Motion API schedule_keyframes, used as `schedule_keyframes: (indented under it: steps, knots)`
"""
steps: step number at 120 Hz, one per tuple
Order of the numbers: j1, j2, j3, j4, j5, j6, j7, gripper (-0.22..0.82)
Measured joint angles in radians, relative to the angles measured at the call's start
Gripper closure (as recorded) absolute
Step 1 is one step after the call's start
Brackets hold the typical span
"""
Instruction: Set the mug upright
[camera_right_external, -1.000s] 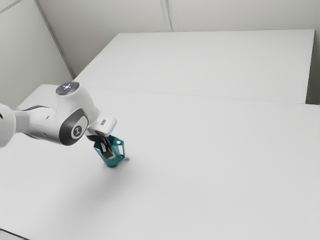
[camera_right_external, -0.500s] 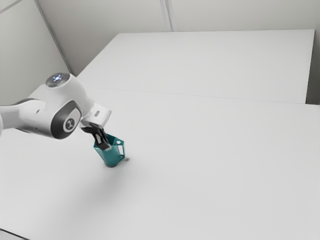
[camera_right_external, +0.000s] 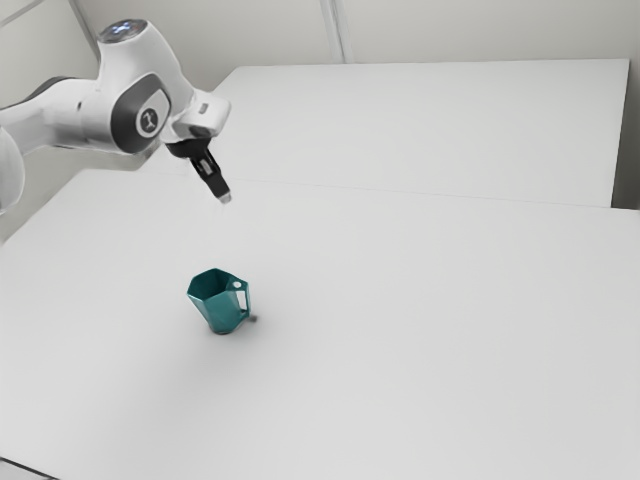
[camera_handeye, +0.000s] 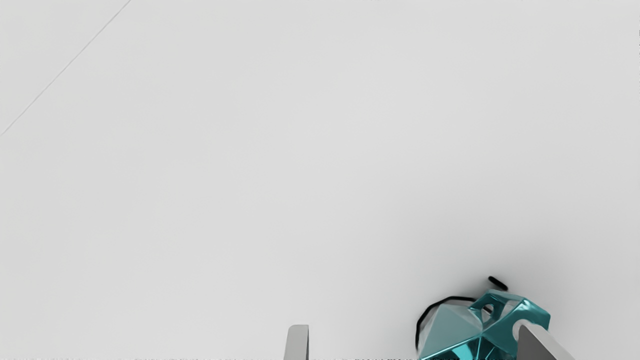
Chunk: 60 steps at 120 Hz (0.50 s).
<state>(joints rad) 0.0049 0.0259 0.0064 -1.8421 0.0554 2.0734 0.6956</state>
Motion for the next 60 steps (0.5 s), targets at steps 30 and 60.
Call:
schedule_keyframes:
  steps: [30,60]
  knots:
    - [0.002,0.197,0.020,0.354,-0.031,-0.268,-0.147,0.05]
    - [0.033,0.302,0.016,0.516,-0.079,-0.461,-0.305,0.02]
